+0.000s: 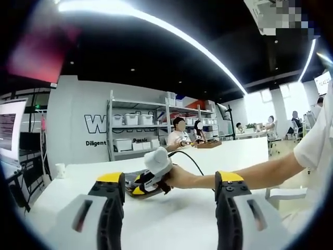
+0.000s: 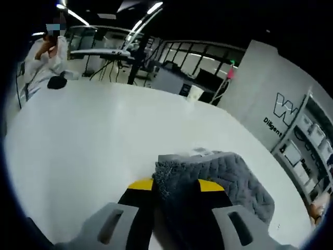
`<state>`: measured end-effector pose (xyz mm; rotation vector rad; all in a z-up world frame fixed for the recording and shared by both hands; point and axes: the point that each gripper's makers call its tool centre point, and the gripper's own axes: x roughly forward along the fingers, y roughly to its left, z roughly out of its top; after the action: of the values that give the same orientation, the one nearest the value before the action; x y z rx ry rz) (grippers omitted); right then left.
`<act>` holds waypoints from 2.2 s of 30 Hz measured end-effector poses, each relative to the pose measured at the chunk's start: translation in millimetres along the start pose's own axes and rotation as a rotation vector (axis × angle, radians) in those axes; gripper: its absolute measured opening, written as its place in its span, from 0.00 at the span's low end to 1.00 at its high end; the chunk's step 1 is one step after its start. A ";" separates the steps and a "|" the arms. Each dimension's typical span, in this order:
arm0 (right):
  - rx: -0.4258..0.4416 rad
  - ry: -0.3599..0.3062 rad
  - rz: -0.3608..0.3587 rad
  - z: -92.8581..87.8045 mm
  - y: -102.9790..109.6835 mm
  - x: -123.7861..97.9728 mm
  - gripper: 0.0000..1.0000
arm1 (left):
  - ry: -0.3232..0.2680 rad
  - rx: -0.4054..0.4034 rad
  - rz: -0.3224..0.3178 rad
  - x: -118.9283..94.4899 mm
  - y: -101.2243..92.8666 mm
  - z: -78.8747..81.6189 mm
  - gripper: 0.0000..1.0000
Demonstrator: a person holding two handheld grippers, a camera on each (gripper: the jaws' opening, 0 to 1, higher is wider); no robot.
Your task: Open the folded towel by lifting each exposed corner and separating the folded layers until the towel lies flat within the target outline without major curled edges
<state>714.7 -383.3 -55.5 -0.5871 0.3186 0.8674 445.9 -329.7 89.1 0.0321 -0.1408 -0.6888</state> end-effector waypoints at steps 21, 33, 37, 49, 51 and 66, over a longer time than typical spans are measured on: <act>0.155 -0.057 -0.012 -5.4 -15.2 -12.5 0.24 | -0.001 -0.001 -0.006 -1.0 0.1 0.1 0.68; 0.097 -0.032 -0.063 -7.4 -23.7 -19.7 0.26 | -0.006 -0.005 -0.005 -1.6 3.0 1.1 0.68; 0.030 0.004 -0.048 -10.8 -13.0 -12.7 0.26 | -0.005 -0.006 -0.004 -1.5 3.6 0.6 0.68; -0.081 0.057 -0.053 0.1 -4.6 1.7 0.24 | -0.001 -0.010 -0.010 -0.9 1.8 -0.9 0.68; -0.128 0.074 -0.057 0.4 -3.2 4.5 0.23 | 0.000 -0.008 -0.011 -0.8 0.9 -1.2 0.68; -0.238 0.123 -0.062 -2.6 -11.0 13.2 0.15 | 0.003 -0.008 -0.016 0.0 -2.5 -2.8 0.67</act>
<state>731.4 -382.3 -60.2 -0.8694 0.3089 0.8168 444.7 -331.6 86.1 0.0264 -0.1350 -0.7057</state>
